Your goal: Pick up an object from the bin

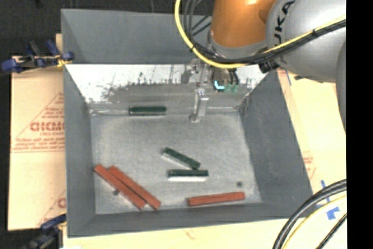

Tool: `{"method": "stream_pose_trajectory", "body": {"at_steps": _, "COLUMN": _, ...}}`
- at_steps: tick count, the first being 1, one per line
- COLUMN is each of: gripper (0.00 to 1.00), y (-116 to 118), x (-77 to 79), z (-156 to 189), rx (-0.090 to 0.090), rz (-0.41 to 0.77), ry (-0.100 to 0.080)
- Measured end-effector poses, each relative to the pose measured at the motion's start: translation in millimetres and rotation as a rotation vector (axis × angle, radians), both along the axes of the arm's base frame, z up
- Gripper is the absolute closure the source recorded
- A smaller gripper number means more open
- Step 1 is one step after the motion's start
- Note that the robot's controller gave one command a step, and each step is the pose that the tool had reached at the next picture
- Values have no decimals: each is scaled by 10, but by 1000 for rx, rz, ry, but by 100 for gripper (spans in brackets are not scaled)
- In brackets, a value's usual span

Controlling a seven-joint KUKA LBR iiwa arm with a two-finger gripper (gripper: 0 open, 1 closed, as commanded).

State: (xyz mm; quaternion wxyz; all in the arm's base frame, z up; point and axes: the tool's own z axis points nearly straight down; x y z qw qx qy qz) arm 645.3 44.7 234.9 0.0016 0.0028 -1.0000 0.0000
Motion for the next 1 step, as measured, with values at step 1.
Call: {"method": "stream_pose_trajectory", "body": {"at_steps": 1, "gripper": 0, "y": 0, "x": 14, "z": 52, "rx": 1, "rz": -1, "ry": -9}}
